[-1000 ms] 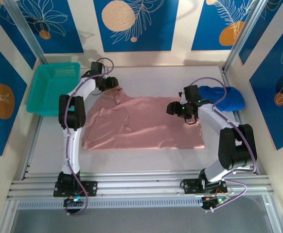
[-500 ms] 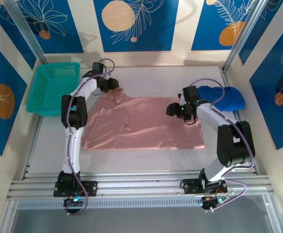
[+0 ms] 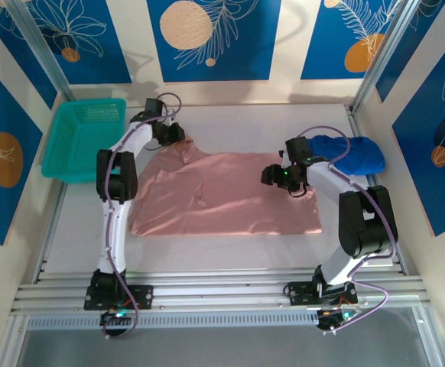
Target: Fold the inside-out t-shirt
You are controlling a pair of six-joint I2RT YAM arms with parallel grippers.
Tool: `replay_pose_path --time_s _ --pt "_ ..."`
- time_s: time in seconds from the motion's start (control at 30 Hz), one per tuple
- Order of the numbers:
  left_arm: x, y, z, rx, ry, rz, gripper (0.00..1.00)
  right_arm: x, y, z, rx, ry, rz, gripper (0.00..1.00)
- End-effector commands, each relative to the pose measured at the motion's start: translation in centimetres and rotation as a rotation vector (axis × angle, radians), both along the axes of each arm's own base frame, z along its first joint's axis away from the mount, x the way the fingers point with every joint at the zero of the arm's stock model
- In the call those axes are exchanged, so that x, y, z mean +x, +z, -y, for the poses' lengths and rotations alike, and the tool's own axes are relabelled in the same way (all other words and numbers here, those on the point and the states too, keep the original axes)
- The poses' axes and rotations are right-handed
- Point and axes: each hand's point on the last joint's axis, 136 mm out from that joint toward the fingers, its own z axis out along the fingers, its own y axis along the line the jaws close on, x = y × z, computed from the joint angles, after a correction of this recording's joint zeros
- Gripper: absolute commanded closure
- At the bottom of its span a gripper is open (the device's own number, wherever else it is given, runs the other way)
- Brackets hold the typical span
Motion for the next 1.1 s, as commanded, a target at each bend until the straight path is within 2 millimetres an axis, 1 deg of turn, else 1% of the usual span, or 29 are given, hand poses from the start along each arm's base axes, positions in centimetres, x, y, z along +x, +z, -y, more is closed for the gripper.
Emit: replay_pose_path --time_s 0.0,0.2,0.37,0.47,0.67,0.73,0.93,1.07 --pt "-0.1 2.4 0.2 0.003 -0.018 0.034 0.89 0.4 0.9 0.0 -0.006 0.006 0.018 0.35" --pt "0.3 3.6 0.0 0.01 -0.022 0.063 0.95 1.6 2.3 0.8 -0.02 -0.019 0.064 0.35" --pt "0.5 5.1 -0.1 0.017 -0.027 0.098 0.95 2.5 3.5 1.4 -0.024 -0.036 0.095 0.34" --pt "0.5 6.1 -0.3 0.018 -0.028 0.112 0.94 3.0 4.0 2.1 -0.04 -0.058 0.111 0.34" --pt "0.2 8.0 -0.4 0.023 -0.038 0.141 0.92 5.1 5.2 3.8 -0.021 -0.131 0.142 0.34" --pt "0.2 8.4 -0.5 0.028 -0.037 0.147 0.93 5.6 5.3 4.0 -0.027 -0.139 0.145 0.34" --pt "0.0 9.2 -0.4 0.023 -0.044 0.157 0.94 7.4 5.1 5.4 -0.025 -0.205 0.134 0.34" --pt "0.0 8.8 -0.7 0.042 -0.04 0.151 0.93 8.4 5.0 5.3 -0.004 -0.205 0.127 0.35"
